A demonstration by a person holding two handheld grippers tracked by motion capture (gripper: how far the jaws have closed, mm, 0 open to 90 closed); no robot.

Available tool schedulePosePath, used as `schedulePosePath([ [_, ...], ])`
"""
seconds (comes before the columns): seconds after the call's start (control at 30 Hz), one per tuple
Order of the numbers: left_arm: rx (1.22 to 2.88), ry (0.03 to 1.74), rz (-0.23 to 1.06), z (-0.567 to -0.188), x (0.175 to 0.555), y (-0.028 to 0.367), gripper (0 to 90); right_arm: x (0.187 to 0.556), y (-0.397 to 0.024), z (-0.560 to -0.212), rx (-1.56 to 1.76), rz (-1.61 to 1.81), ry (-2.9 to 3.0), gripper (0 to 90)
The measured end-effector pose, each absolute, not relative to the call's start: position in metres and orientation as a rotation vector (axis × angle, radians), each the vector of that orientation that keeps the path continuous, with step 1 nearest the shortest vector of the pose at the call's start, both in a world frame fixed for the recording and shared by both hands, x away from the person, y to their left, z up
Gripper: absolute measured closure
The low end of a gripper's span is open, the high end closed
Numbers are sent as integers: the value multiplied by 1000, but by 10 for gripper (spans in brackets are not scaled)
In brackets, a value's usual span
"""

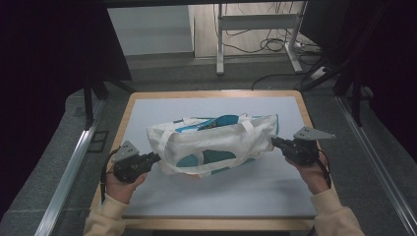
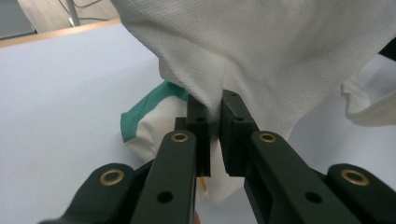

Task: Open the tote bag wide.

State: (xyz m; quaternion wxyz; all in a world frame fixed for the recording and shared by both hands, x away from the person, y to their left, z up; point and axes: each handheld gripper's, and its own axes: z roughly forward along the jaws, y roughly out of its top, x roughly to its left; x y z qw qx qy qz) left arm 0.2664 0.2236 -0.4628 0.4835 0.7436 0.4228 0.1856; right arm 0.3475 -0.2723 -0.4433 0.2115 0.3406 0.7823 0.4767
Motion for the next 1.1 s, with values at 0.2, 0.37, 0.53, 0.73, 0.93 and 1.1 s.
schedulePosePath([
  [0.2,1817,1036,444,-466,268,223,837,348,-271,-449,957,1317,2186,855],
  [0.37,1823,1041,448,-469,268,222,837,349,-270,-454,962,1304,2195,855],
  [0.53,1833,1047,446,-473,269,221,838,350,-269,-460,972,1294,2206,855],
  [0.73,1850,1053,447,-477,269,219,841,351,-267,-468,984,1274,2223,855],
  [0.93,1886,1050,464,-482,267,216,843,350,-265,-476,987,1237,2244,856],
  [1.1,1890,1057,464,-484,269,216,843,350,-265,-479,997,1240,2244,855],
])
